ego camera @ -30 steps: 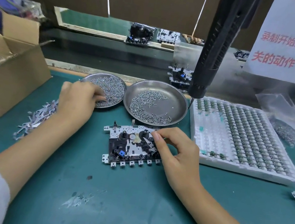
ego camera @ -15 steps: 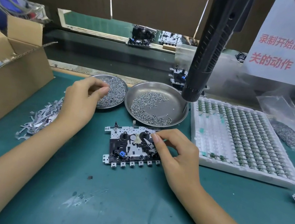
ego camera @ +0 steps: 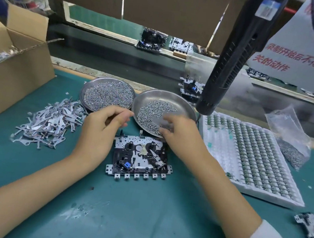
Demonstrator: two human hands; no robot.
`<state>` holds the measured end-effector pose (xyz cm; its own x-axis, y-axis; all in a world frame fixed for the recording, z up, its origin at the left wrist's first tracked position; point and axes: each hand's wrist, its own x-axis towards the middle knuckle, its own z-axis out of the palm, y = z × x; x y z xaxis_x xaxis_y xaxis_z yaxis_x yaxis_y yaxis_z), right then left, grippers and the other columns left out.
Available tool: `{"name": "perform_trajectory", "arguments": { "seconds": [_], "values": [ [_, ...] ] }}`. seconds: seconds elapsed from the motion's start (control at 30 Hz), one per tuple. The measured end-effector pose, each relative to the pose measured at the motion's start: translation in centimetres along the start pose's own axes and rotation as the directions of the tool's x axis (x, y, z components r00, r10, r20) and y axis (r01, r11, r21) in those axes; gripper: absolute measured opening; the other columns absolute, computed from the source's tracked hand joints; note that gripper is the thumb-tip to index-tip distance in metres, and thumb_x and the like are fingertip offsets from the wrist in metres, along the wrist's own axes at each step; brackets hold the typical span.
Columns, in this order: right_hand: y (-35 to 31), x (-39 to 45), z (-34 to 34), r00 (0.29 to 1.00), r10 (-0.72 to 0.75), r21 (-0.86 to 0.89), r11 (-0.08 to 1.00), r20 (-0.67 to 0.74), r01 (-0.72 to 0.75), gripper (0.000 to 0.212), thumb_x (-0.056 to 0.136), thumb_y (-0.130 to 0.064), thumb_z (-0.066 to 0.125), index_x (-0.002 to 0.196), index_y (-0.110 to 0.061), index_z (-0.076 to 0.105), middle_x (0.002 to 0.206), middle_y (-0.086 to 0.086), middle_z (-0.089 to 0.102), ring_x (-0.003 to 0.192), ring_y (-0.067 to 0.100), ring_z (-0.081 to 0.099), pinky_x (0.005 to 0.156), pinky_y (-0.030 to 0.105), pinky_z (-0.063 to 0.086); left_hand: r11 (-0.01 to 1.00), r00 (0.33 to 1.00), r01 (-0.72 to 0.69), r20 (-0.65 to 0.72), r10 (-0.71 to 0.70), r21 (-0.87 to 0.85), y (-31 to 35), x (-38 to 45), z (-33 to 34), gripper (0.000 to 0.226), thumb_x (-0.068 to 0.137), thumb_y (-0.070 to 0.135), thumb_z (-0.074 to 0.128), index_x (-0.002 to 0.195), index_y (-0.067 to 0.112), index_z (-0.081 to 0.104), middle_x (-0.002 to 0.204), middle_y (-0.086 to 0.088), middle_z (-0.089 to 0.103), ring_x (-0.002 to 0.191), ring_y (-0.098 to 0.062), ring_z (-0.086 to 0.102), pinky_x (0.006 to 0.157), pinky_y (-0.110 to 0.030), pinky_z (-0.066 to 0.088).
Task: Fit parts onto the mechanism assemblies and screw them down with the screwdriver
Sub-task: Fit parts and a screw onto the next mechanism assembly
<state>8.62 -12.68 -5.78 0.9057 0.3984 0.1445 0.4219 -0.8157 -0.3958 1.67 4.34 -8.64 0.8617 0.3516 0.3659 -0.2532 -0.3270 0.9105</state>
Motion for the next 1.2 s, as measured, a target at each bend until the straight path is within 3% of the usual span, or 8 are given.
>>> {"name": "perform_trajectory", "arguments": {
  "seconds": [0.07,0.17,0.33,0.5,0.7,0.77,1.0,1.2],
  "values": [
    [-0.2,1.2,0.1,0.991,0.087,-0.09,0.993,0.105,-0.077,0.02,0.091,-0.012,0.059,0.098,0.005,0.067,0.095,0.017,0.068,0.09,0.031,0.062,0.079,0.034,0.048,0.997,0.999,0.036,-0.015,-0.037,-0.071,0.0,0.0,0.0,0.017,0.089,0.018,0.062,0.088,0.034,0.068,0.082,0.013,0.07,0.079,-0.005,0.065,0.077,-0.017,0.051],
    [-0.2,2.0,0.2,0.988,0.123,-0.09,0.989,0.097,-0.114,0.014,0.086,-0.001,0.062,0.093,0.006,0.072,0.094,0.024,0.07,0.091,0.032,0.065,0.084,0.041,0.052,0.99,0.998,0.061,0.004,-0.061,-0.13,0.1,-0.2,0.2,0.022,0.087,0.011,0.066,0.09,0.032,0.07,0.086,0.014,0.071,0.083,-0.005,0.067,0.074,-0.013,0.049],
    [1.0,1.9,0.3,0.995,0.104,0.007,0.995,-0.012,-0.104,0.01,0.083,-0.003,0.068,0.089,-0.004,0.076,0.088,0.012,0.073,0.084,0.022,0.066,0.08,0.027,0.05,0.976,0.998,0.058,0.02,-0.055,-0.21,0.4,-0.7,1.0,0.019,0.081,0.009,0.071,0.089,0.025,0.071,0.082,0.009,0.072,0.079,-0.002,0.065,0.075,-0.013,0.049],
    [1.6,1.4,0.4,0.985,0.123,0.268,0.96,-0.121,-0.087,0.012,0.081,-0.001,0.071,0.092,-0.005,0.075,0.078,-0.004,0.066,0.068,0.004,0.057,0.061,-0.001,0.039,0.989,1.0,0.002,0.025,0.002,-0.145,0.3,-1.1,1.2,0.016,0.079,0.013,0.074,0.082,0.028,0.071,0.081,0.014,0.072,0.077,-0.001,0.065,0.073,-0.011,0.048],
    [1.7,1.0,0.0,0.973,0.14,0.445,0.894,-0.183,-0.045,0.017,0.079,0.005,0.071,0.094,-0.003,0.074,0.08,-0.001,0.068,0.067,-0.005,0.06,0.069,0.004,0.047,0.995,0.998,-0.055,0.033,0.058,-0.089,0.5,-1.4,1.2,0.018,0.078,0.013,0.075,0.082,0.03,0.071,0.082,0.017,0.071,0.078,-0.001,0.066,0.075,-0.008,0.046],
    [1.7,0.9,0.0,0.973,0.134,0.45,0.892,-0.188,-0.036,0.018,0.08,0.006,0.069,0.096,-0.002,0.074,0.083,0.0,0.069,0.069,-0.001,0.061,0.072,0.006,0.048,0.995,0.997,-0.061,0.036,0.064,-0.081,0.5,-1.5,1.3,0.017,0.078,0.013,0.076,0.081,0.03,0.071,0.081,0.016,0.071,0.077,-0.001,0.065,0.074,-0.008,0.045],
    [1.8,0.8,-0.1,0.971,0.136,0.431,0.902,-0.196,-0.04,0.02,0.084,0.008,0.064,0.098,-0.004,0.073,0.081,-0.002,0.065,0.067,-0.008,0.057,0.062,0.001,0.044,0.996,0.999,-0.038,0.035,0.041,-0.082,0.5,-1.5,1.3,0.015,0.078,0.015,0.076,0.08,0.029,0.072,0.079,0.014,0.071,0.074,-0.001,0.063,0.071,-0.008,0.044],
    [2.2,1.0,-0.4,0.968,0.095,0.274,0.961,-0.23,-0.029,0.017,0.085,0.001,0.065,0.1,-0.005,0.072,0.086,0.001,0.066,0.068,0.001,0.054,0.063,-0.001,0.04,0.996,0.998,-0.034,0.047,0.038,-0.079,0.5,-1.6,1.3,0.012,0.079,0.016,0.075,0.081,0.028,0.073,0.079,0.013,0.071,0.073,-0.003,0.063,0.07,-0.01,0.046]
  ]
}}
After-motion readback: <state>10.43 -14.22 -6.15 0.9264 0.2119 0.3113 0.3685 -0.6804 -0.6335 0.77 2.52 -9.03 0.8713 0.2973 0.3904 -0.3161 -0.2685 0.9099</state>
